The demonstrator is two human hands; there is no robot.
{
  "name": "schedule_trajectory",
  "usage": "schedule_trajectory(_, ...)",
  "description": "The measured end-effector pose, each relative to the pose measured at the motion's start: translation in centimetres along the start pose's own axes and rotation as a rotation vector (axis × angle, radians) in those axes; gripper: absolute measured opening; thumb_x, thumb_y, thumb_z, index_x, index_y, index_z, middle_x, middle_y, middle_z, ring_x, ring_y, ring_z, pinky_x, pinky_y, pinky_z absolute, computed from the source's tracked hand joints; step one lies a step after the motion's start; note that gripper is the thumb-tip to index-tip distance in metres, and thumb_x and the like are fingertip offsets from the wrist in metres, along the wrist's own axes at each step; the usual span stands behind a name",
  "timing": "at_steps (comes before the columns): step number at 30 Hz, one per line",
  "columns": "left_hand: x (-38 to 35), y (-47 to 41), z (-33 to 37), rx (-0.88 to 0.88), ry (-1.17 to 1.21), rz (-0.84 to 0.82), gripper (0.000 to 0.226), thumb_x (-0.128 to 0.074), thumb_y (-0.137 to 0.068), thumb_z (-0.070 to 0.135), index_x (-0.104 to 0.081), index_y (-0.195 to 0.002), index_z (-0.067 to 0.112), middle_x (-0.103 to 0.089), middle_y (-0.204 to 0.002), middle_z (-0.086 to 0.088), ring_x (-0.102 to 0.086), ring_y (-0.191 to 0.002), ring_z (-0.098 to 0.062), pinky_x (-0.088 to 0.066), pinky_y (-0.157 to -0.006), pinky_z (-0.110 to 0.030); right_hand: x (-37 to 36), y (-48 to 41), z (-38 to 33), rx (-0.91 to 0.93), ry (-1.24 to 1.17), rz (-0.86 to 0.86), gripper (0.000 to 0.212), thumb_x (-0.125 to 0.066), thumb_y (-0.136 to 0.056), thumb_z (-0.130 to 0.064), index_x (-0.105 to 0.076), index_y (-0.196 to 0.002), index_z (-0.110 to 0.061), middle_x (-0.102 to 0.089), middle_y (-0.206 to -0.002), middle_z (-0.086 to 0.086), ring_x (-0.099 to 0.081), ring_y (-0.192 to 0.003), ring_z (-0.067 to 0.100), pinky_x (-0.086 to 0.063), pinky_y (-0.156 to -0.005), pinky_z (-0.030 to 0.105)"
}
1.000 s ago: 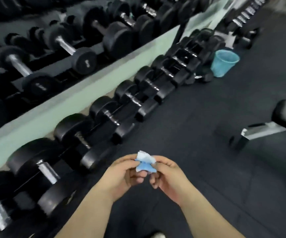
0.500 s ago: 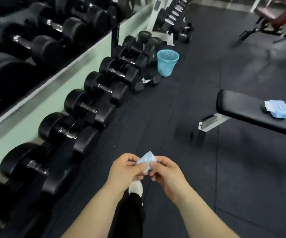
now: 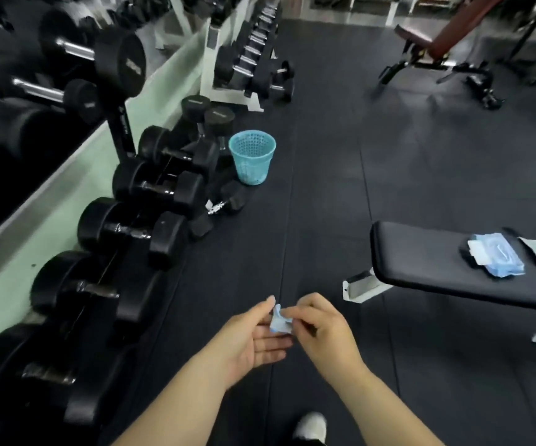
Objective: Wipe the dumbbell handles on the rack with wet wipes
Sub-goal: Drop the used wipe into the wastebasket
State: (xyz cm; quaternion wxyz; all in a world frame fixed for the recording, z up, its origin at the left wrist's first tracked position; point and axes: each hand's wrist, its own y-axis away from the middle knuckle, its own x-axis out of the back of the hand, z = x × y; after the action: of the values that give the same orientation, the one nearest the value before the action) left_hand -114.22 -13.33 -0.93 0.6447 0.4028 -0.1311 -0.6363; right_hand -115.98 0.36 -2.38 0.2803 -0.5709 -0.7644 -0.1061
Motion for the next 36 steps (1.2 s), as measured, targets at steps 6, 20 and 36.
schedule_trajectory(6, -2.2, -13.2, 11.3, -0.061, -0.037, 0.045, 0.022, -0.050, -0.091, 0.012, -0.060, -0.106, 0.000, -0.069, -0.082, -0.009, -0.067, -0.069, -0.015, -0.052, -0.054, -0.022, 2.8, -15.3, 6.2, -0.005, -0.038, -0.081, 0.025, -0.056, -0.078, -0.006, -0.063, -0.088, -0.028, -0.048, -0.083, -0.018, -0.052, -0.081, -0.008, -0.042, -0.067, 0.005)
schedule_trajectory(20, 0.7, -37.6, 36.7, -0.275, 0.022, 0.356, 0.020, -0.055, -0.082, -0.009, -0.065, -0.081, 0.008, -0.068, -0.077, -0.006, -0.065, -0.069, -0.011, -0.052, -0.058, -0.017, 1.5, -53.7, 12.7, -0.387, -0.343, -0.313, 0.025, -0.055, -0.084, 0.001, -0.058, -0.073, -0.020, -0.059, -0.072, -0.006, -0.053, -0.057, -0.012, -0.041, -0.056, 0.005)
schedule_trajectory(36, 14.7, -59.2, 63.3, -0.203, 0.040, 0.765, 0.020, -0.050, -0.088, -0.002, -0.059, -0.087, 0.016, -0.062, -0.081, 0.000, -0.058, -0.071, -0.010, -0.047, -0.070, -0.021, -10.2, -96.2, 28.5, -0.710, -0.011, -0.222, 0.019, -0.060, -0.085, -0.021, -0.061, -0.085, -0.002, -0.056, -0.068, 0.010, -0.053, -0.068, 0.027, -0.047, -0.069, 0.039)
